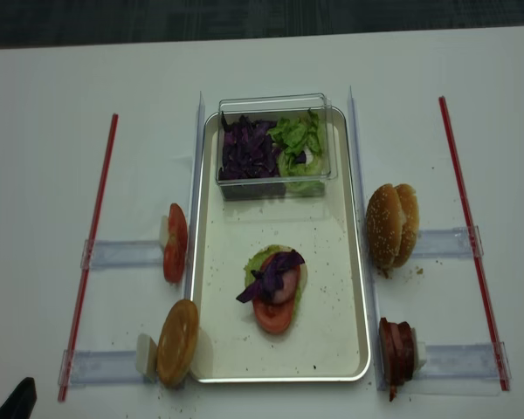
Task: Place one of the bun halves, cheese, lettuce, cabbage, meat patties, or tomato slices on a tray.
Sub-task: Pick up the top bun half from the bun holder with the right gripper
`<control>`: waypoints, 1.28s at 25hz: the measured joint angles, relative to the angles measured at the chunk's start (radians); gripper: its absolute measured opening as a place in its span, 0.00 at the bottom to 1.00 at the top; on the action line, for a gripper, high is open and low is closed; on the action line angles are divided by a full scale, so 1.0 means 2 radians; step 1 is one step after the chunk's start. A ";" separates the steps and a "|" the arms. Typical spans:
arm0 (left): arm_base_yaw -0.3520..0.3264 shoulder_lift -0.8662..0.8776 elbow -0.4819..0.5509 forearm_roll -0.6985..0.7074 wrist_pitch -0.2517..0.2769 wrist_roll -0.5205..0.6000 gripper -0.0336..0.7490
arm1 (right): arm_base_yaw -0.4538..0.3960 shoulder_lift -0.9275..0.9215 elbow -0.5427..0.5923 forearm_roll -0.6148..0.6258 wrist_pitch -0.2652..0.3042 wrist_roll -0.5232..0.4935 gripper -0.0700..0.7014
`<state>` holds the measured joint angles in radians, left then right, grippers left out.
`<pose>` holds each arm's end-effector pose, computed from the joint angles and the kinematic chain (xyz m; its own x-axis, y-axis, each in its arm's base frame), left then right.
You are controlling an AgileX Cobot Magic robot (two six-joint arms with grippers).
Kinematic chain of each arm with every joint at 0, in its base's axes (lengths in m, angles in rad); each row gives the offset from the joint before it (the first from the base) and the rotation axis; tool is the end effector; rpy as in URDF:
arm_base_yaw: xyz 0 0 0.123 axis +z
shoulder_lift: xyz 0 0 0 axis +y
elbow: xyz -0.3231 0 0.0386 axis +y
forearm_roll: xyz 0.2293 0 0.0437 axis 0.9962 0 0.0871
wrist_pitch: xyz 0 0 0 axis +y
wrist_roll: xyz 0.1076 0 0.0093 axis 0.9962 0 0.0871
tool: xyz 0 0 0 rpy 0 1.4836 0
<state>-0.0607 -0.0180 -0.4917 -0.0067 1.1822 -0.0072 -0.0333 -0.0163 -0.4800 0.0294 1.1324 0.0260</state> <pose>-0.0549 0.0027 0.2461 -0.5520 0.0238 -0.8335 0.0604 0.9981 -0.0115 -0.0507 0.0046 0.2475 -0.5205 0.0558 -0.8520 0.0306 0.9984 0.0467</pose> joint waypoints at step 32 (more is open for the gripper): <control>0.000 0.000 0.001 0.000 0.000 0.000 0.68 | 0.000 0.049 -0.014 -0.008 -0.028 0.000 0.83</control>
<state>-0.0607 -0.0180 -0.4902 -0.0067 1.1822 -0.0072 -0.0333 0.0810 -0.5080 0.0142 1.0754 0.0260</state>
